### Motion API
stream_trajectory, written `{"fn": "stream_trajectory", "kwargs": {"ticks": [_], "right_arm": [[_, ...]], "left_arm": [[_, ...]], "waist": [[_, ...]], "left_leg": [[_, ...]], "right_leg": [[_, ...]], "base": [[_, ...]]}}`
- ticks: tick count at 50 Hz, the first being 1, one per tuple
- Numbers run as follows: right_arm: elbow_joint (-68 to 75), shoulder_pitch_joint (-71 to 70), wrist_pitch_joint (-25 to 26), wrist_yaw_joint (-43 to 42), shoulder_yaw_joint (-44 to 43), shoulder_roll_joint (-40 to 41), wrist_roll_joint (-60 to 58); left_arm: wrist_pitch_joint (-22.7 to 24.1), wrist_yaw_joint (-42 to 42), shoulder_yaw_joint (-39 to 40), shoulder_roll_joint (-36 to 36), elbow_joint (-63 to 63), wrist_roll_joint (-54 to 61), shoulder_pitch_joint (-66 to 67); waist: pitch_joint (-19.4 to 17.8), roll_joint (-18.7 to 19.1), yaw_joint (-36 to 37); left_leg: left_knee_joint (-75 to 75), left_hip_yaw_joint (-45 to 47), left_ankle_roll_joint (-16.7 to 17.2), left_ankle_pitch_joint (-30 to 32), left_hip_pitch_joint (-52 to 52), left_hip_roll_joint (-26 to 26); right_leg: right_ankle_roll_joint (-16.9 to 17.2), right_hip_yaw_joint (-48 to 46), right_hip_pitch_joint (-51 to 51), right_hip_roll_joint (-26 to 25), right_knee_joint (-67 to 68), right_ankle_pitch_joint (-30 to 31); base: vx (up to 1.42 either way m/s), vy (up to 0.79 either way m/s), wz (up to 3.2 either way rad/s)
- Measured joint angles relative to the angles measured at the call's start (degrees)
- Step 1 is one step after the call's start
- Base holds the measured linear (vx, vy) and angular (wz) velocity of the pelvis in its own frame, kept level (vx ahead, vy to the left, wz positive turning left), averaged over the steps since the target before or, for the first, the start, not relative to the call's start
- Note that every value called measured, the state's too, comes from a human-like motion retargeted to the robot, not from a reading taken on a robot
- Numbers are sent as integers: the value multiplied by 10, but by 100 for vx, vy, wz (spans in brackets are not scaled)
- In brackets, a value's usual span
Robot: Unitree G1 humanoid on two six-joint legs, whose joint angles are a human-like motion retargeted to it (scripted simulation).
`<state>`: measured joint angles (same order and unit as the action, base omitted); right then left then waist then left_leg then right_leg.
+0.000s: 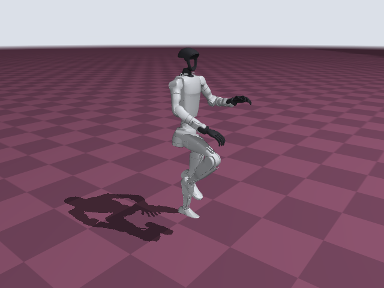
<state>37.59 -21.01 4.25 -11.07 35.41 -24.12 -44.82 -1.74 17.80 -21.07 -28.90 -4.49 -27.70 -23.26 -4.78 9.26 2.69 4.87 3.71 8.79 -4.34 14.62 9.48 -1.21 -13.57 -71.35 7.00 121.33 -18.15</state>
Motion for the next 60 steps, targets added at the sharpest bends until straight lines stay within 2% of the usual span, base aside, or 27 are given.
{"fn": "stream_trajectory", "kwargs": {"ticks": [5, 10, 12, 15, 16, 17, 20, 22, 24, 28, 31, 33, 35, 38, 42, 47, 50, 54, 60], "right_arm": [[52, 22, 12, 8, 30, 14, 27], [54, 45, 12, 9, 9, 13, 47], [46, 56, 14, 7, 3, 11, 48], [27, 72, 19, -5, -9, 6, 42], [21, 76, -7, -19, -15, 5, 61], [17, 80, -25, -31, -20, 4, 74], [17, 85, -29, -47, -25, 6, 74], [20, 78, -31, -37, -26, 14, 71], [20, 66, -32, -24, -23, 18, 72], [0, 51, -29, -10, -4, 23, 77], [-30, 45, -11, -11, -14, 12, 53], [-45, 47, -5, -17, -21, 3, 46], [-51, 51, -5, -16, -22, -4, 54], [-48, 53, -2, -3, -17, -11, 72], [-53, 50, -3, 15, -15, -20, 91], [-78, 42, 3, 23, -21, -28, 93], [-106, 40, 19, 35, -27, -32, 73], [-165, 55, 8, 8, -63, -55, 74], [-216, 57, 23, 38, -75, -77, 82]], "left_arm": [[6, -3, -16, 16, -4, -3, -6], [25, -6, -15, 6, -5, 17, -18], [36, -6, -7, -2, 1, 33, -12], [53, 0, 8, -19, 16, 58, -6], [68, 8, 3, -26, 17, 63, -11], [79, 15, 0, -31, 17, 64, -15], [89, 18, 14, -33, 15, 57, -15], [86, 16, 36, -37, 17, 53, -3], [77, 24, 54, -45, 26, 53, 11], [58, 48, 73, -73, 57, 63, 40], [47, 30, 96, -79, 64, 44, 29], [42, 20, 105, -72, 62, 33, 14], [37, 20, 104, -60, 54, 33, 0], [30, 35, 87, -36, 32, 32, -12], [30, 50, 53, -10, -26, 23, -18], [25, 8, -7, 35, -171, 9, 0], [20, 0, -44, 58, -256, 0, 23], [30, 46, -43, 59, -256, -1, 43], [13, -41, -62, 73, -304, 1, 26]], "waist": [[29, -18, 30], [47, -37, 25], [41, -46, 16], [0, -63, -5], [-15, -75, -6], [-25, -85, -5], [-26, -88, 17], [-21, -80, 52], [-23, -83, 69], [-35, -108, 57], [-42, -118, 48], [-42, -121, 46], [-41, -122, 52], [-37, -133, 62], [-44, -166, 75], [-68, -203, 75], [-95, -205, 60], [-114, -210, 74], [-98, -217, 79]], "left_leg": [[1, -9, -5, -18, -4, -20], [0, -38, -1, -34, -17, -34], [-2, -48, 6, -43, -3, -45], [-16, -66, 23, -66, 48, -69], [-26, -73, 27, -78, 67, -80], [-36, -76, 28, -88, 82, -89], [-66, -57, 19, -98, 96, -100], [-106, -11, 26, -97, 90, -84], [-165, 15, 30, -82, 75, -87], [-358, 18, 39, 13, 2, -126], [-561, 12, 62, 76, -119, -147], [-700, 18, 62, 58, -211, -151], [-840, 27, 60, 0, -303, -134], [-1018, 62, 36, -63, -449, -107], [-1178, 94, 42, -90, -641, -111], [-1274, 126, 55, -104, -832, -95], [-1288, 128, 60, -116, -884, -86], [-1280, 127, 61, -122, -904, -52], [-1161, 114, 57, -104, -832, -57]], "right_leg": [[24, -2, 104, 15, -185, 23], [55, -28, 272, 28, -511, 62], [68, -36, 372, 21, -688, 81], [92, -53, 570, 11, -983, 126], [110, -54, 631, 10, -1062, 152], [126, -52, 681, 8, -1131, 179], [160, -33, 747, -7, -1243, 265], [162, 0, 738, -41, -1234, 264], [162, 32, 730, -49, -1206, 243], [162, 79, 757, -5, -1181, 218], [160, 96, 760, 20, -1155, 194], [162, 99, 764, 32, -1149, 181], [160, 103, 771, 32, -1153, 175], [157, 111, 768, 45, -1155, 171], [156, 130, 751, 77, -1136, 157], [162, 147, 760, 110, -1124, 147], [161, 140, 833, 114, -1193, 188], [162, 152, 851, 107, -1163, 167], [143, 152, 879, 103, -1176, 157]], "base": [[23, -2, 15], [24, -5, 50], [32, -11, 56], [40, -14, 65], [45, -18, 47], [44, -20, 9], [38, -25, -79], [31, -47, -203], [33, -33, -181], [35, -6, -90], [28, -2, -32], [24, -3, -1], [24, -13, -13], [19, -7, -17], [16, 0, -28], [20, 3, -26], [25, 4, -21], [26, 4, -48], [27, 2, -11]]}}
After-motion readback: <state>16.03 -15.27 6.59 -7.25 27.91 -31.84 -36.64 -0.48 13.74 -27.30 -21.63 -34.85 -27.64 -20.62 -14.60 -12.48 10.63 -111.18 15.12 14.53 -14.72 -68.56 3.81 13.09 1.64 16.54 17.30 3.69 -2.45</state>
